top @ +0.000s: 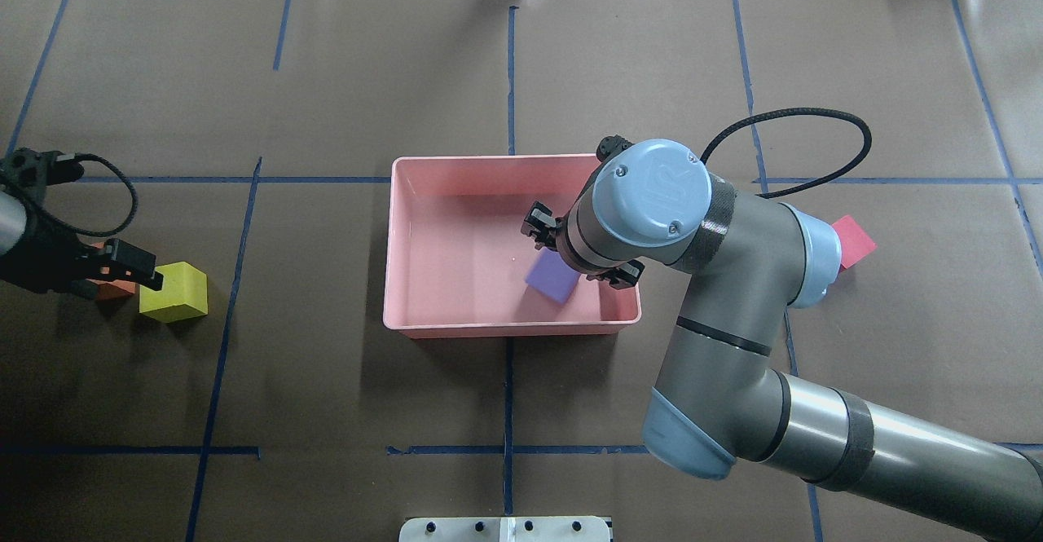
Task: Place blocks into pink bin with both arms
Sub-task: 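Carry purple cube into bin with right gripper while left reaches yellow-green cube, then release purple cube, withdraw right gripper while left grasps yellow-green cube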
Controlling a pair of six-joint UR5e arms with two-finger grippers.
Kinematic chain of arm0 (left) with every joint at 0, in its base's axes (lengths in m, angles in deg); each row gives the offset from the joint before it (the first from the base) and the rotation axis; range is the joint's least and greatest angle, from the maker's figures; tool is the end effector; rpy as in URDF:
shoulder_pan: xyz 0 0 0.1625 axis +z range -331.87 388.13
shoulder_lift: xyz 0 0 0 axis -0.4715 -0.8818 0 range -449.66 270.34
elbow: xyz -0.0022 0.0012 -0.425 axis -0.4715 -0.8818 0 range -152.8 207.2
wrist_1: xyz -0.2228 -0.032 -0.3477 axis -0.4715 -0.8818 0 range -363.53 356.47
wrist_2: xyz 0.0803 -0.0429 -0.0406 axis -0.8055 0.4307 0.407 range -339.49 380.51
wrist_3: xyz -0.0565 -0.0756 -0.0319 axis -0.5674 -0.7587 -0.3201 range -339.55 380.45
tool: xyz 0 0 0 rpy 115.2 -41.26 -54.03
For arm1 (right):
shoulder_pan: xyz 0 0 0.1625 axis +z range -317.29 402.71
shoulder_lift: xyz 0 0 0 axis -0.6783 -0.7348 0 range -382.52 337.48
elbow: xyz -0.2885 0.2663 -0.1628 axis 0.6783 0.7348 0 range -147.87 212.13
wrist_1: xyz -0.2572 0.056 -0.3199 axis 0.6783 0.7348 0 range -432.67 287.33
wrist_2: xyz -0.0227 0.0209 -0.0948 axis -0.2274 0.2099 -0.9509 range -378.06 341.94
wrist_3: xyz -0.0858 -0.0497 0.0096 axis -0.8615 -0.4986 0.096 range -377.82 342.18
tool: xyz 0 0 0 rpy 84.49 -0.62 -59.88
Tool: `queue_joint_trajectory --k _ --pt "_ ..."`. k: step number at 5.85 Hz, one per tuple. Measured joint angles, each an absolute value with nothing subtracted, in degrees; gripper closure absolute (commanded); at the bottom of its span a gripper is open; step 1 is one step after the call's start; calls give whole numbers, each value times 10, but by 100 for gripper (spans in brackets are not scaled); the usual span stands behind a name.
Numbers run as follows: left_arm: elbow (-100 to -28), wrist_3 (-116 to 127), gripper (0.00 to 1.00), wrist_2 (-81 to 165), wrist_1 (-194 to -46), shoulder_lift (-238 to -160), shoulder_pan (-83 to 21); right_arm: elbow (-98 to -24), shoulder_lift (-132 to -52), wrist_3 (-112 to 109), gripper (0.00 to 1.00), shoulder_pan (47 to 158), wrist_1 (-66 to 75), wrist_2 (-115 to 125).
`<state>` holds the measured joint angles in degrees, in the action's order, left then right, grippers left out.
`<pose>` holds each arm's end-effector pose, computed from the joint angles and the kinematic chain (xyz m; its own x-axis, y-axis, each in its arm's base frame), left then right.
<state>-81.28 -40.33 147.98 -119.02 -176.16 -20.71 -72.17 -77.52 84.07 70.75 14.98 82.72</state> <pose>0.2612 -0.4092 0.4807 0.6017 -0.0996 -0.7925 0.0503 0.9950 -0.0869 -0.5093 -0.4013 0.1959 0.4676 0.4782 0.7434 -0.4380 0.8559 -0.2751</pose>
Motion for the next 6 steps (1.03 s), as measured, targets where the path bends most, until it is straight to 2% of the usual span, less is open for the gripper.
queue_joint_trajectory --k 2,3,4,5,6 --pt "-779 -433 0 1416 -1188 -1790 -158 -776 -807 839 0 710 153 823" --pt "-762 -436 22 1396 -1188 -1796 -148 -798 -824 838 0 713 154 824" --pt "-746 -437 72 1390 -1188 -1805 -144 -811 -835 838 0 719 154 825" --pt "-734 -437 93 1388 -1188 -1815 -143 -834 -861 835 0 732 154 828" --pt "-735 -437 95 1388 -1188 -1819 -143 -859 -897 830 0 748 154 832"
